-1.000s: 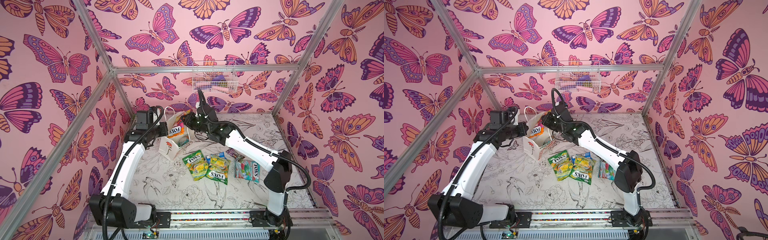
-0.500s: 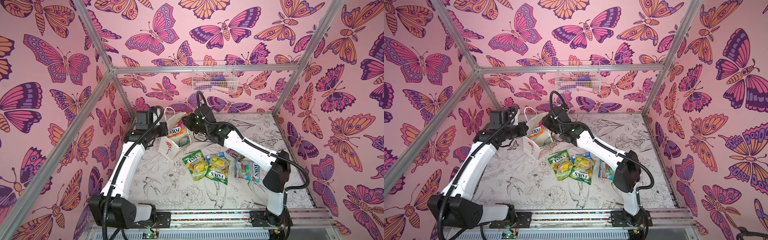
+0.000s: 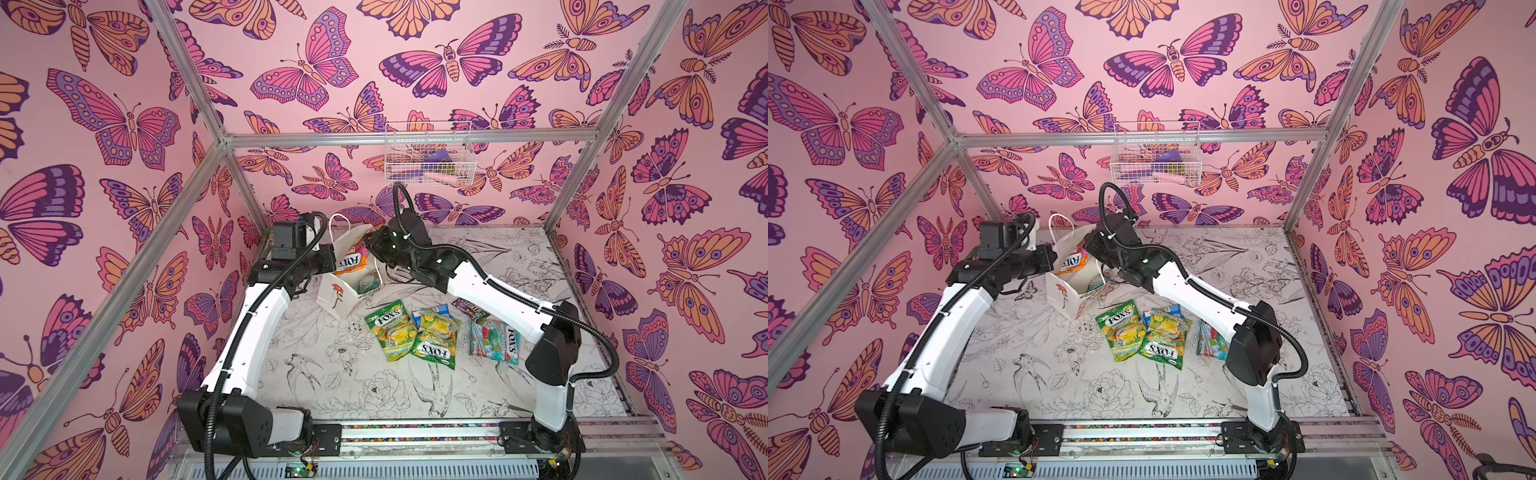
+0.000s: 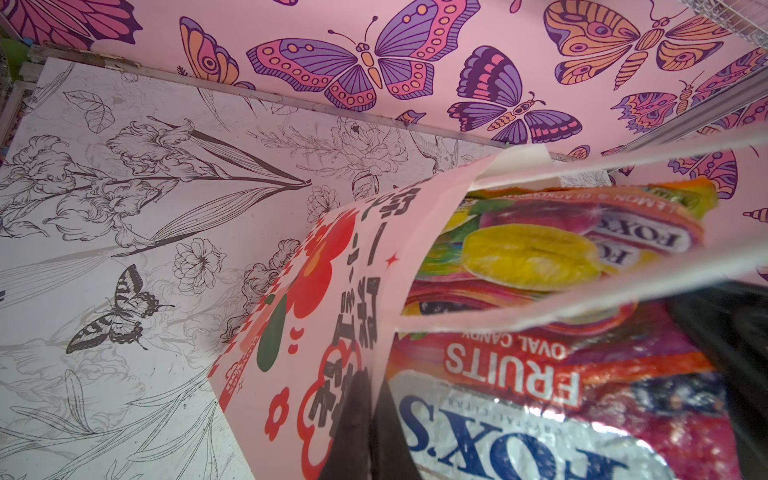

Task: Place the snacks into the paper bag
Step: 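Lower the orange bag into the paper bag and open the right gripper, then raise the right gripper out of the paper bag toward the remaining snacks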

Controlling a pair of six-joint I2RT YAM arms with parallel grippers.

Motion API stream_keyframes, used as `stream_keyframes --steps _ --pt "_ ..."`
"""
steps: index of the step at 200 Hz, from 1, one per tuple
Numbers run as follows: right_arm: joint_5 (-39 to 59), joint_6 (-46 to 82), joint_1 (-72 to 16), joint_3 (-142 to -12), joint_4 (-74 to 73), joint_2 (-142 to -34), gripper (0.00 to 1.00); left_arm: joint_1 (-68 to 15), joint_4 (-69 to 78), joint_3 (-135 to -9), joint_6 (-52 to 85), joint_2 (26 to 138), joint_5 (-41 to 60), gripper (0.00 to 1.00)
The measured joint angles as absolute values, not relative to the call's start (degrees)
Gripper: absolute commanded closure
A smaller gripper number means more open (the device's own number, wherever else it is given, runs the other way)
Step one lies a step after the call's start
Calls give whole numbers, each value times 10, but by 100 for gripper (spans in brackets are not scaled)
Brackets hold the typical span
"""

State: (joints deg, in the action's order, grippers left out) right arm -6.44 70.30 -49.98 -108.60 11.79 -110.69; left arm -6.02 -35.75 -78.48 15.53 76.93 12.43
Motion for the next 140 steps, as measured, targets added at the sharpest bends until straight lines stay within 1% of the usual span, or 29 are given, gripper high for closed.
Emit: stream_keyframes --steps 8,21,38,91,110,115,123,128,134,137,140 --pt "-64 703 -500 -1086 118 -1107 87 -60 -357 -785 155 769 124 100" --pt "-64 703 -500 -1086 116 -1107 69 -60 -357 -785 155 769 124 100" --pt "-64 703 -500 -1086 107 -1107 54 -60 -357 -785 155 769 124 100" --pt "-64 701 -500 -1084 75 -1107 50 -61 -356 -785 155 769 124 100" --pt "-64 694 -500 -1078 67 -1106 42 -60 -357 -784 155 769 121 100" --pt "-64 691 -500 -1074 66 -1104 38 -60 -356 -784 155 769 120 100" --pt "-64 688 -500 -1068 64 -1101 27 -60 -356 -784 155 769 120 100" --pt "-63 683 -500 -1062 63 -1098 23 -60 -356 -784 155 769 120 100" --pt "-62 680 -500 -1056 62 -1094 11 -60 -356 -784 155 769 120 100" --pt "-62 680 -500 -1054 63 -1091 3 -60 -356 -784 155 769 120 100" --pt "-62 677 -500 -1052 63 -1089 0 -60 -356 -784 155 769 120 100"
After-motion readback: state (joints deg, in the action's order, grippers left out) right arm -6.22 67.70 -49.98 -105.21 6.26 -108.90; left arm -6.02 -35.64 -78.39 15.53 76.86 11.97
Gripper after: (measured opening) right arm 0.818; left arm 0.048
